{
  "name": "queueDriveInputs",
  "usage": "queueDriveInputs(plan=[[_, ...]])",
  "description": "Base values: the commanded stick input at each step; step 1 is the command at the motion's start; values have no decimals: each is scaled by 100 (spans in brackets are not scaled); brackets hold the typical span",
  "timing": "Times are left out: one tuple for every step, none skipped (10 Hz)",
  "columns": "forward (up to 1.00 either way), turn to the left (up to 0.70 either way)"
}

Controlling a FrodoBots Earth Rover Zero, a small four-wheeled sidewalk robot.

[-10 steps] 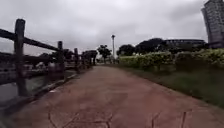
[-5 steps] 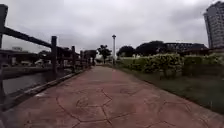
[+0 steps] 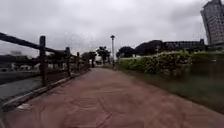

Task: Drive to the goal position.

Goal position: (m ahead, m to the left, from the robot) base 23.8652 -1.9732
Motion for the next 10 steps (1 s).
queueDriveInputs(plan=[[100, 0], [100, 0], [100, 0], [100, 0], [100, 0], [100, 0], [100, 0], [100, 0], [100, 0], [100, 0]])
